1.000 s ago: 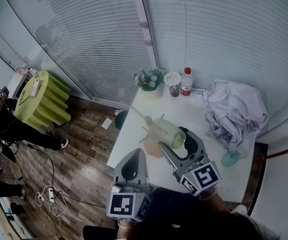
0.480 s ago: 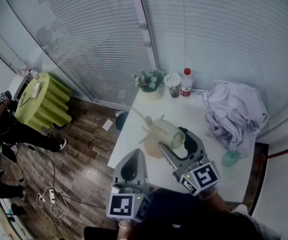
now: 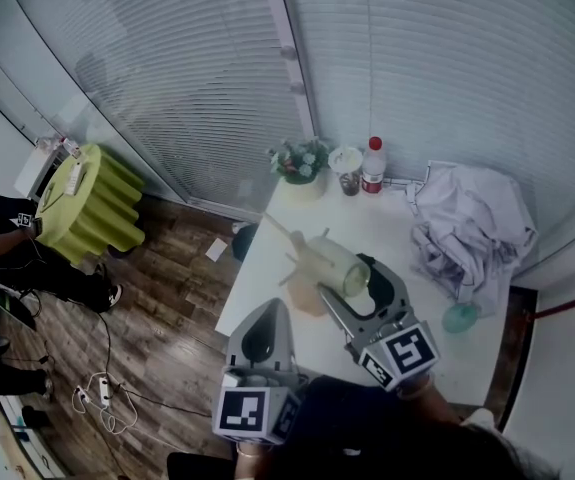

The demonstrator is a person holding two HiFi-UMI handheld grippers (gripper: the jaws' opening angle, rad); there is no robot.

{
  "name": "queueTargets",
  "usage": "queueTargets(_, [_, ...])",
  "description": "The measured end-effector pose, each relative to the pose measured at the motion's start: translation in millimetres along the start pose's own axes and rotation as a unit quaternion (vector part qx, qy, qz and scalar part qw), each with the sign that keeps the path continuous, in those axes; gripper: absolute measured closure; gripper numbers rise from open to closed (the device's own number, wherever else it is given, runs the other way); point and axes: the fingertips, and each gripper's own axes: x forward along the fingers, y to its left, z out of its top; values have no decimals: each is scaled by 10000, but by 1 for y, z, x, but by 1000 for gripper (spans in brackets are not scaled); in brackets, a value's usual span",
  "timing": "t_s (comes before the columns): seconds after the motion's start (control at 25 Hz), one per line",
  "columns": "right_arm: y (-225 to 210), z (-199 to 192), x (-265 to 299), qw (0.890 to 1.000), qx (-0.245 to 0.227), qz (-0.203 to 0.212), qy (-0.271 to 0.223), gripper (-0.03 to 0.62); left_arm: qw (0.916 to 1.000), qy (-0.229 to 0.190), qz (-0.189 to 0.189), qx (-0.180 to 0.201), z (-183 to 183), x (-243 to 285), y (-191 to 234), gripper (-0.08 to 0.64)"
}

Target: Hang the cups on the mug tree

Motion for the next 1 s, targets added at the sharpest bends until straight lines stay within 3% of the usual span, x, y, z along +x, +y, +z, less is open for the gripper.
queueTargets(1.0, [-6,-9,-18,9996,209,-50,198,275,10000,26,62,-71,-4,-8,-12,561])
